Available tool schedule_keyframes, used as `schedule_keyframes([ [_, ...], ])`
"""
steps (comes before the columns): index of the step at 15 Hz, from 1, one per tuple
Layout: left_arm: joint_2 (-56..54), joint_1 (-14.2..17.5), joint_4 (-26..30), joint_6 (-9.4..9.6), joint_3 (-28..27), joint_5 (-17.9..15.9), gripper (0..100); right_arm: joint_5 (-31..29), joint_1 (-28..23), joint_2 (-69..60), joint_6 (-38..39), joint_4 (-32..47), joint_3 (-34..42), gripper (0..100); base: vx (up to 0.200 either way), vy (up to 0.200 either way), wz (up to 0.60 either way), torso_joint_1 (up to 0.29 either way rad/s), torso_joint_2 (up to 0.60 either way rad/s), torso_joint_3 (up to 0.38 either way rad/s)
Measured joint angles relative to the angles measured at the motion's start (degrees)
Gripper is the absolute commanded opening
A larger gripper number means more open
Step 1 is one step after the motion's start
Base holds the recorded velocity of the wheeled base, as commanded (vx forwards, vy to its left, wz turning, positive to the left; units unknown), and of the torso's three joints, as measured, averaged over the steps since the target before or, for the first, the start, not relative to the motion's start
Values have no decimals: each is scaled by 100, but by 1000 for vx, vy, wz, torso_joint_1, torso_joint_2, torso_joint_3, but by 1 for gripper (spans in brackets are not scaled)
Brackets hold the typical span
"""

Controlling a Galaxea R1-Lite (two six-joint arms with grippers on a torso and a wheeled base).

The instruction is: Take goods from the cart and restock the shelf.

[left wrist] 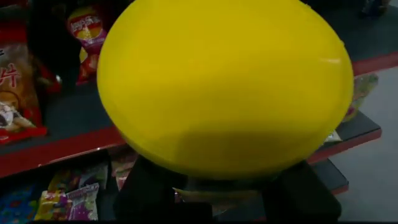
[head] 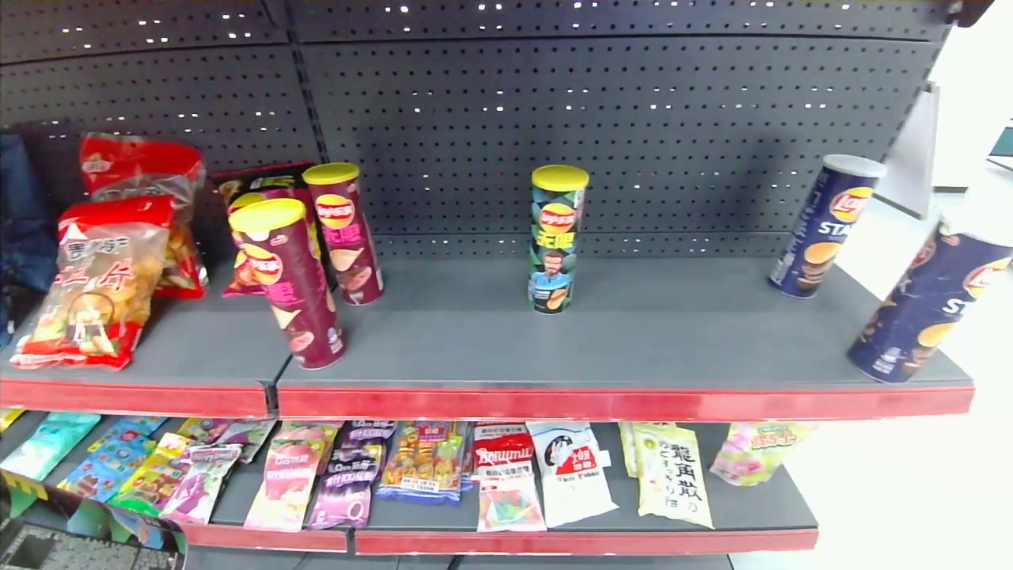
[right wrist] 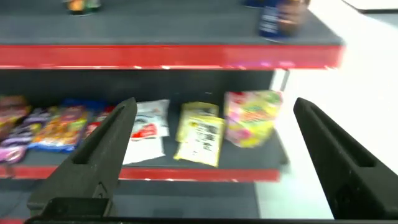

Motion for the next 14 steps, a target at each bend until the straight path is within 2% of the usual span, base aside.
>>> schedule_keyframes([
  [7,-477,0,312,2,207,18,0,105,39,123,-62,28,-52,100,0,0,0,0,0,0],
  [9,-747,0,662,2,271,13,0,247,61,490,-2,57,-608,100,0,0,0,0,0,0],
  [11,-934,0,730,2,315,20,0,601,151,1303,-211,73,-1399,100,0,0,0,0,0,0],
  [14,-1119,1,886,27,486,117,0,1063,653,2932,-618,-139,-2204,100,0,0,0,0,0,0],
])
